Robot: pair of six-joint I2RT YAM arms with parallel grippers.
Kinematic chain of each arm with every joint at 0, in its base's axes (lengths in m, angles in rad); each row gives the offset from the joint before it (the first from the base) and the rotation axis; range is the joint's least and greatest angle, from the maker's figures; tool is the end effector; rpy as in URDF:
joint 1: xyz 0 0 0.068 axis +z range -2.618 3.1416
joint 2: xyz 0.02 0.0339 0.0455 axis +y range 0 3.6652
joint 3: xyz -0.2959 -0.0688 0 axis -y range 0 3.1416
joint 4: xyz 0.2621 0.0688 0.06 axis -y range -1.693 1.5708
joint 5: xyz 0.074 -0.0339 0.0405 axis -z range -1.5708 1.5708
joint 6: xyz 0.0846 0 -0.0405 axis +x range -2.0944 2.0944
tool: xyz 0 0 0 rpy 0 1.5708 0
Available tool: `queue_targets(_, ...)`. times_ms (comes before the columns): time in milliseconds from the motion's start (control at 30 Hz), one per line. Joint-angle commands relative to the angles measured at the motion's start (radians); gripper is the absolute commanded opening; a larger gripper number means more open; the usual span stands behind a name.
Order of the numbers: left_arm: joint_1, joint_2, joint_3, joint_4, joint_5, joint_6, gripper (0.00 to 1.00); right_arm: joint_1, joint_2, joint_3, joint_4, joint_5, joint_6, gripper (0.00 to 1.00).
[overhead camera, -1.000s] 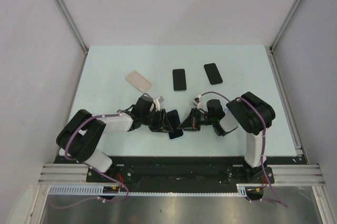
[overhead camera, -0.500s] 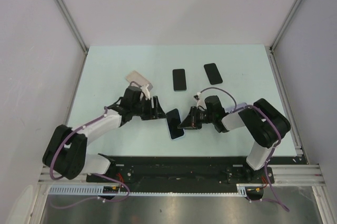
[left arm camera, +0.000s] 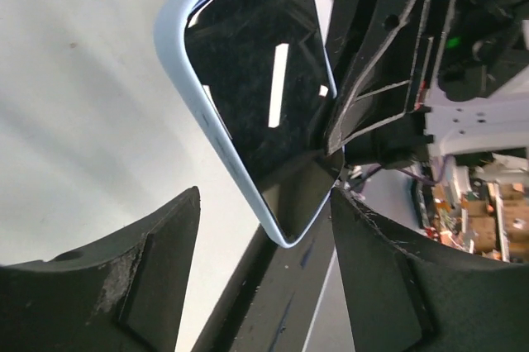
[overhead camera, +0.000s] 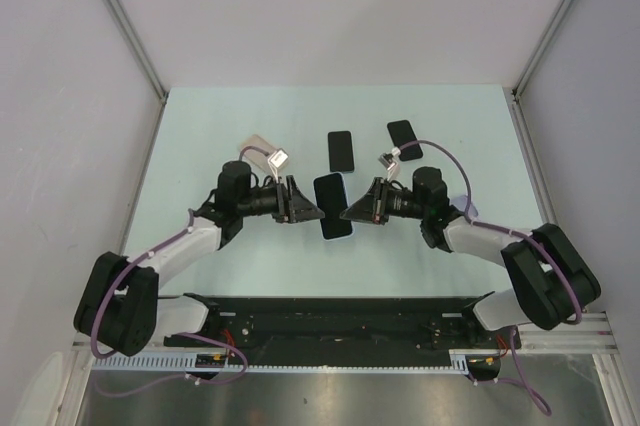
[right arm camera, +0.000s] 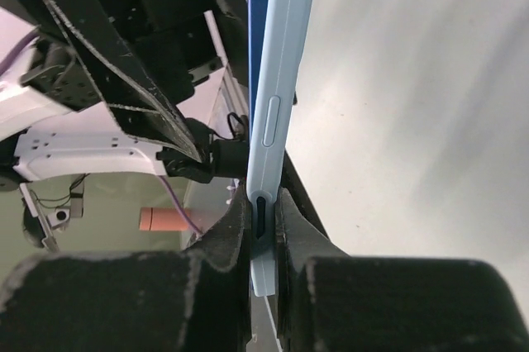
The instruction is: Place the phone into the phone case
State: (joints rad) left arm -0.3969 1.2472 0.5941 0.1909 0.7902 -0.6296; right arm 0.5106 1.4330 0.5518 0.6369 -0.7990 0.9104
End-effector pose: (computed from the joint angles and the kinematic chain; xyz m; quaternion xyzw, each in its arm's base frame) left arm 0.2443 -0.1676 0.2229 0.1101 0.8030 -0.5236 0.2625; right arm 0.2508 0.2100 0.2104 -0.0906 0.7590 0.6023 0.2301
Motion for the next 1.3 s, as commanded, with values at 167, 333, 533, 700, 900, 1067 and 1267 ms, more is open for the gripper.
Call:
queue_targets(167,-0.003,0.004,-0.083,0.528,0.214,-0.269,0.68,0.028,-0.111,-0.006,0.156,-0.049,0.041,0.0)
queue_targets(333,-0.029,0.044,-0.117,0.784,0.248,-0.422,0.58,0.031,-0.069,-0.052,0.375,-0.074,0.16,0.0)
queue_targets(533,-0.039,0.11,-0.136,0.999,0.27,-0.558,0.13,0.031,-0.008,-0.089,0.54,-0.083,0.249,0.01)
queue_targets(700,-0.04,0.162,-0.123,1.111,0.299,-0.636,0.0,0.022,-0.046,-0.096,0.479,-0.089,0.213,0.29)
queue_targets(900,-0.046,0.167,-0.102,1.086,0.351,-0.636,0.0,-0.079,-0.108,-0.095,0.357,-0.078,0.183,0.52)
queue_targets(1067,-0.066,0.089,-0.082,0.76,0.342,-0.461,0.0,-0.164,-0.099,-0.072,0.35,-0.121,0.194,0.65)
queue_targets(1267,-0.125,0.023,0.022,0.304,0.279,-0.13,0.0,-0.176,-0.065,-0.047,0.38,-0.157,0.206,0.68)
